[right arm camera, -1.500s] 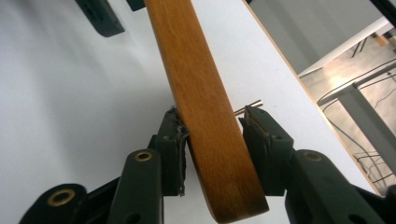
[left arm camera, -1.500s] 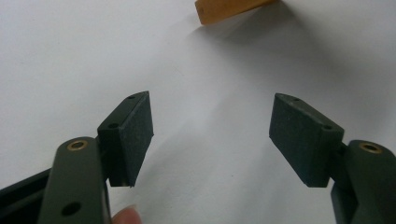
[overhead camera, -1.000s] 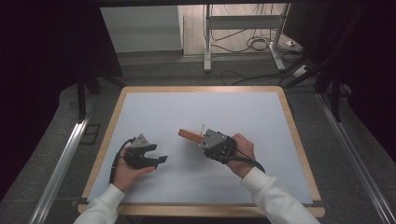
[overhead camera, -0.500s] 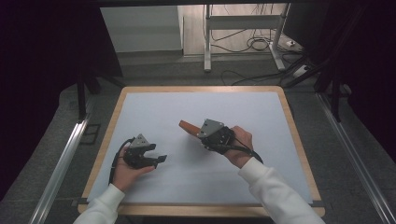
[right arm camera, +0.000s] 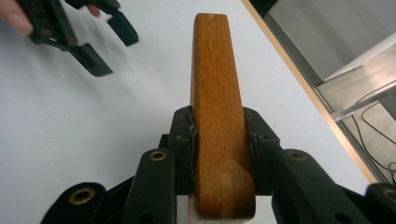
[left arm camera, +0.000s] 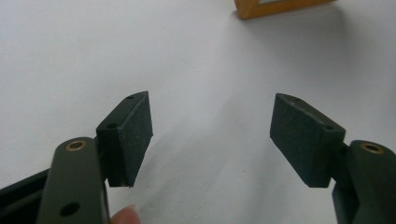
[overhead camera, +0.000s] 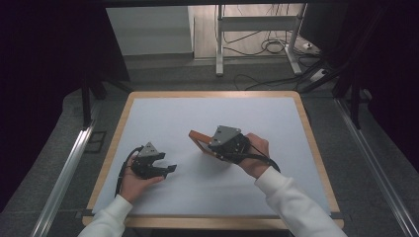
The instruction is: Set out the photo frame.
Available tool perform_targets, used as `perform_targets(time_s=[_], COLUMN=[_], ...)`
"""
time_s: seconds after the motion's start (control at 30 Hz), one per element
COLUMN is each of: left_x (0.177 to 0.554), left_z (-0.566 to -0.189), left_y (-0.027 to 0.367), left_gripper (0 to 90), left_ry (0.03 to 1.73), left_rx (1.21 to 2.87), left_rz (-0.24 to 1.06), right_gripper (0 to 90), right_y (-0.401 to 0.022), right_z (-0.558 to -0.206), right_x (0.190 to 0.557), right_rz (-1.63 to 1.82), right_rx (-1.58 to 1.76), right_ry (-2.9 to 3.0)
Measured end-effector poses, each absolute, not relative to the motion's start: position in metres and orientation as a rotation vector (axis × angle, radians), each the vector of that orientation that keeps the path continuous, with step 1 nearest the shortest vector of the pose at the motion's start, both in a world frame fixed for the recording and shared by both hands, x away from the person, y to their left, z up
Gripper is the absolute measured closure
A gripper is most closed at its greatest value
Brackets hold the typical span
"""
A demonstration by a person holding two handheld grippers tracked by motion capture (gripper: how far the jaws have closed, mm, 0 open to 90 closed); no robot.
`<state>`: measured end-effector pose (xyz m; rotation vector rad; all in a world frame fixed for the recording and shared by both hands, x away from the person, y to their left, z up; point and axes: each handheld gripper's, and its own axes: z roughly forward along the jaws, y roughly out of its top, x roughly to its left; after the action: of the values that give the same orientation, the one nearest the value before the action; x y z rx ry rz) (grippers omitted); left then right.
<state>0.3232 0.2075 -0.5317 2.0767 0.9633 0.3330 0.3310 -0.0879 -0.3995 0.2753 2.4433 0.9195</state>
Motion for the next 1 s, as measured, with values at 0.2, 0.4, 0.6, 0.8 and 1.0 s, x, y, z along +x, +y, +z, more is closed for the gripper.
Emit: perform_targets(time_s=[0.2,0.4,0.6,0.8,1.0], left_x=[0.323,0.323,0.323,0.323,0.323], left_z=[-0.532,-0.532,-0.533,-0.533,-0.534], left_y=[0.207,0.207,0.207,0.206,0.205], left_gripper=[29.7,29.7,29.7,29.7,29.6], left_ry=[0.964,0.963,0.965,0.961,0.958], left_rx=[2.082,2.080,2.082,2.087,2.094], left_rz=[0.332,0.338,0.334,0.332,0.330], right_gripper=[69.6,69.5,69.2,68.6,66.4], right_y=[-0.093,-0.093,-0.093,-0.102,-0.115], right_z=[-0.398,-0.395,-0.398,-0.398,-0.401], right_x=[0.322,0.315,0.317,0.327,0.343], right_rz=[0.968,1.008,1.023,1.006,1.029], right_rx=[0.249,0.227,0.227,0.269,0.357], right_ry=[2.453,2.467,2.483,2.468,2.462])
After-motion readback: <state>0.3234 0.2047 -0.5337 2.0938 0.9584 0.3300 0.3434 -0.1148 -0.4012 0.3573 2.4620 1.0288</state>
